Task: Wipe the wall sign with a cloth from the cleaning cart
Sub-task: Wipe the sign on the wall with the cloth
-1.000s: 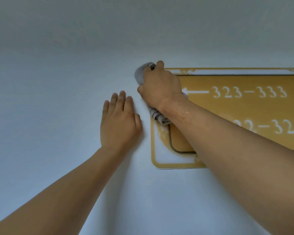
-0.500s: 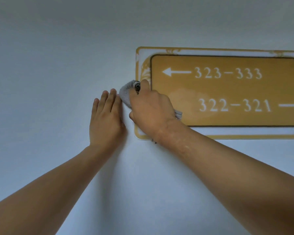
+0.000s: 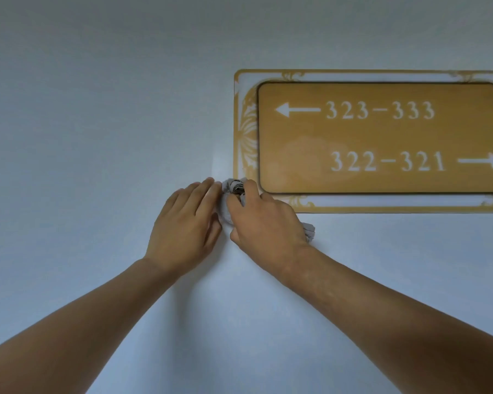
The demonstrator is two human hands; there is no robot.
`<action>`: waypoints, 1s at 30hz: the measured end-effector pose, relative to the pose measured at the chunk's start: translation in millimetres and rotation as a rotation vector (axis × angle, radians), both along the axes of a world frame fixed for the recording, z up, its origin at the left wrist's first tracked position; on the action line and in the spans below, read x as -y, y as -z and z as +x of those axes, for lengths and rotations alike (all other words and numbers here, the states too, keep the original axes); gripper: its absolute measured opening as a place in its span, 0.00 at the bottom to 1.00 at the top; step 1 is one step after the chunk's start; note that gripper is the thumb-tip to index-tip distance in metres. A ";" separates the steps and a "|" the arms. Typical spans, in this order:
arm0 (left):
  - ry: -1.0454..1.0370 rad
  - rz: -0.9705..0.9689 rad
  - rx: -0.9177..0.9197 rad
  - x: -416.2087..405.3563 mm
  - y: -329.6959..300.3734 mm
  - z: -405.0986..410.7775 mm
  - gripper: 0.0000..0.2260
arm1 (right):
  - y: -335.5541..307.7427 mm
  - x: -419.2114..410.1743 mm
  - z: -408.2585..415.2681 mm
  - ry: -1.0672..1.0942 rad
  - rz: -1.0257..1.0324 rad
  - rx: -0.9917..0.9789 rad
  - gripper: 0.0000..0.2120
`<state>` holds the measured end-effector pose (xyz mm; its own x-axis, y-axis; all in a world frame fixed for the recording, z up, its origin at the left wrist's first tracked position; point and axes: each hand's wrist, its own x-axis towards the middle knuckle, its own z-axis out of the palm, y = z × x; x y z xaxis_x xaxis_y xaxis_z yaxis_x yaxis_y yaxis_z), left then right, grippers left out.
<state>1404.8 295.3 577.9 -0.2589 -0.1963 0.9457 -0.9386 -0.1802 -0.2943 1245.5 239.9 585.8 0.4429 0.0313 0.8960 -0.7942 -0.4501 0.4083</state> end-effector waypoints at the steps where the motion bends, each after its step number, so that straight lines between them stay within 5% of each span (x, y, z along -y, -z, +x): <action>1: -0.024 -0.004 0.054 1.0 3.5 -2.5 0.22 | 4.6 1.5 -2.8 0.006 -0.012 -0.002 0.17; 9: -0.025 -0.087 0.285 13.1 21.2 -25.3 0.12 | 21.5 24.1 -45.3 0.028 -0.013 -0.069 0.16; 30: 0.210 -0.024 -0.063 87.9 23.6 -149.8 0.20 | 2.7 87.5 -160.3 -0.015 0.016 -0.104 0.18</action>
<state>1255.0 207.4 554.3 -0.2316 -0.1216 0.9652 -0.9727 0.0151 -0.2315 1085.2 152.5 583.1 0.5330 0.0245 0.8458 -0.7411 -0.4688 0.4806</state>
